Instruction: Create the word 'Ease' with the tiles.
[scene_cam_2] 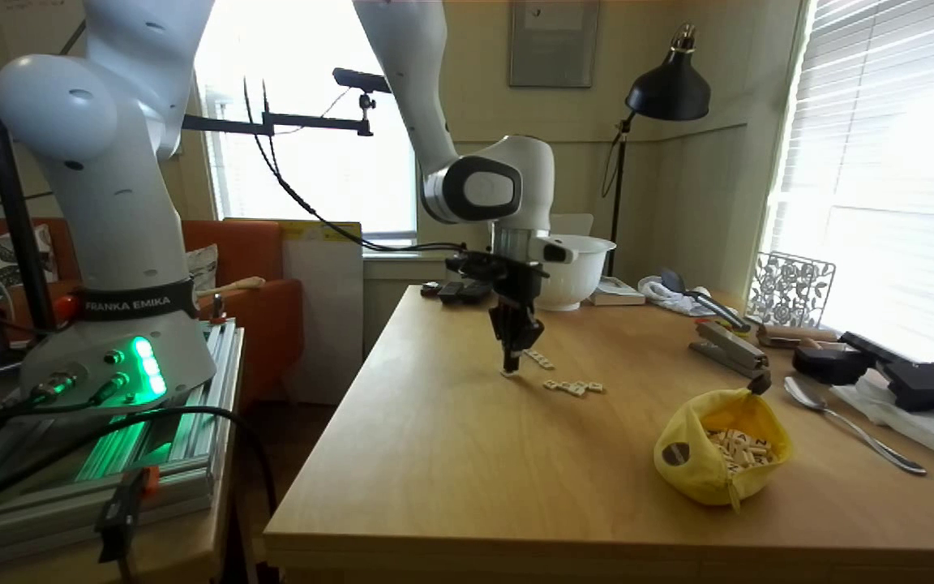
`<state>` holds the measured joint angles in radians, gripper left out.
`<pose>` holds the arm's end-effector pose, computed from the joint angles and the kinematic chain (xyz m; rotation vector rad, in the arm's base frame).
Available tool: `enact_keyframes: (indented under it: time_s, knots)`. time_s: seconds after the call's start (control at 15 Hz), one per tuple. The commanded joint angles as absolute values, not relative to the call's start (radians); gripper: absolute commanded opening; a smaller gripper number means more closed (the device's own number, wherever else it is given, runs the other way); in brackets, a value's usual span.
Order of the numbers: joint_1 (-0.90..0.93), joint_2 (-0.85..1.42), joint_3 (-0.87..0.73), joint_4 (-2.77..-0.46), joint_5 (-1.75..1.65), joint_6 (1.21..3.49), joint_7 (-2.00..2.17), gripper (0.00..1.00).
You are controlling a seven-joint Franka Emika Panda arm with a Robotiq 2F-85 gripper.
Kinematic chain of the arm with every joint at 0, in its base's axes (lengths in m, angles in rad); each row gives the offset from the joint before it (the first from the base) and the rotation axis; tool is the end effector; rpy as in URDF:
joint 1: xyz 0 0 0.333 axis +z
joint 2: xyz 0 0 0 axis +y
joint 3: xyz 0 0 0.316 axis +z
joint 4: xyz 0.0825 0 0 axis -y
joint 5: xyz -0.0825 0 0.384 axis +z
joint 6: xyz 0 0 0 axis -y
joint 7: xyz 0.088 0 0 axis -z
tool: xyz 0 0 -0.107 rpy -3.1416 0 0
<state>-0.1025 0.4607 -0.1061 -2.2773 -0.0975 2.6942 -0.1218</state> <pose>0.5133 -0.1083 0.1490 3.0610 0.0184 -0.0872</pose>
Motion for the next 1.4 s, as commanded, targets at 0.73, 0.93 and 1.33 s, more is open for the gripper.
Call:
enact_keyframes:
  time_s: [0.73, 0.93, 1.33]
  knots:
    - [-0.122, 0.512, -0.163, -2.264, -0.12, 2.808, -0.093, 0.0]
    - [-0.123, 0.532, -0.191, -2.252, -0.119, 2.847, -0.084, 0.0]
    - [-0.1, 0.516, -0.223, -2.251, -0.128, 2.826, -0.064, 0.0]
